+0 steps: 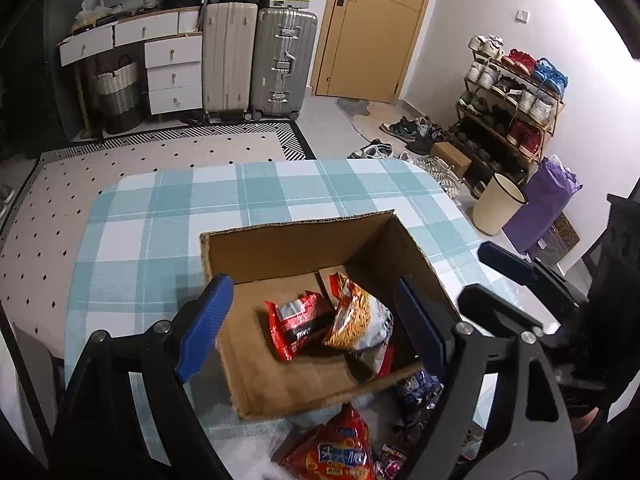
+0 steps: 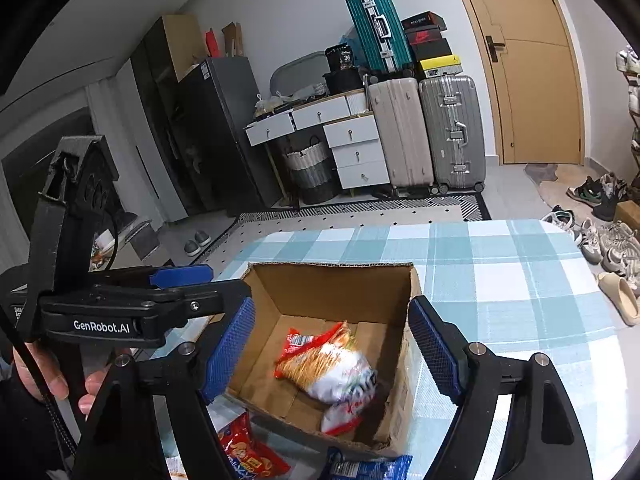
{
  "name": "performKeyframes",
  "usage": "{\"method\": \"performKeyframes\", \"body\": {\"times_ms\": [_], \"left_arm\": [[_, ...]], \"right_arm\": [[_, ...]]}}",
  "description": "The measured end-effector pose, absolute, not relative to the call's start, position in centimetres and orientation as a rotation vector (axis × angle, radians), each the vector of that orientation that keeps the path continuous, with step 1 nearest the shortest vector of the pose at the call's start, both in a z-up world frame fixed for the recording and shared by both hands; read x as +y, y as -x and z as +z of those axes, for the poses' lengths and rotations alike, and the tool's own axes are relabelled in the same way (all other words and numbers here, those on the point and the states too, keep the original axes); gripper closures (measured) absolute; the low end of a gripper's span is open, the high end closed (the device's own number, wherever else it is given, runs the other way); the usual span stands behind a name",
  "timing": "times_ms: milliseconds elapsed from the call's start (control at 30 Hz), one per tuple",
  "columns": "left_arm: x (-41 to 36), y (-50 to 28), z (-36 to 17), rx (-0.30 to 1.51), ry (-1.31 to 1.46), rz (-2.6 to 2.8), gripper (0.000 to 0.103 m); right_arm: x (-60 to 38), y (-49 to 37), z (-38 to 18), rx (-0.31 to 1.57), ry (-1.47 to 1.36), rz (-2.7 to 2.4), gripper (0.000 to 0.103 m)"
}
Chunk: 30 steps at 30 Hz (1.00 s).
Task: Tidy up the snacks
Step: 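Open both grippers to drop the packets into the box, then move both tools back toward the remaining snack pile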
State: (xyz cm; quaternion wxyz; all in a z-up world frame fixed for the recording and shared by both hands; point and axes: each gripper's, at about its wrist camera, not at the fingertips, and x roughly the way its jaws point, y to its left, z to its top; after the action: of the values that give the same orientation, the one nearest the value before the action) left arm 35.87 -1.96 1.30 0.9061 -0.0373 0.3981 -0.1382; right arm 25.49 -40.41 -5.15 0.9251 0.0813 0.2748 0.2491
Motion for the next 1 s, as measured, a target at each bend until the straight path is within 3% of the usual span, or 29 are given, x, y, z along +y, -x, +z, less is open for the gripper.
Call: {"method": "performKeyframes", "body": {"times_ms": [400,600,1000], "left_arm": [[-1.1,-29.0,4.6,0.752,0.052,-0.241,0.021],[-1.0,-25.0,6.3,0.704,0.048,-0.225,0.02],[0.0,-17.2,7.8,0.642,0.076,-0.192,0.009]], "right_arm": [[-40.6,-19.6,-1.6,0.498,-0.141,0.502,0.022],[-40.3,-15.9,-0.2,0.464,-0.11,0.509,0.017],[-40.3,-8.2,1.2,0.405,-0.083,0.497,0.008]]}}
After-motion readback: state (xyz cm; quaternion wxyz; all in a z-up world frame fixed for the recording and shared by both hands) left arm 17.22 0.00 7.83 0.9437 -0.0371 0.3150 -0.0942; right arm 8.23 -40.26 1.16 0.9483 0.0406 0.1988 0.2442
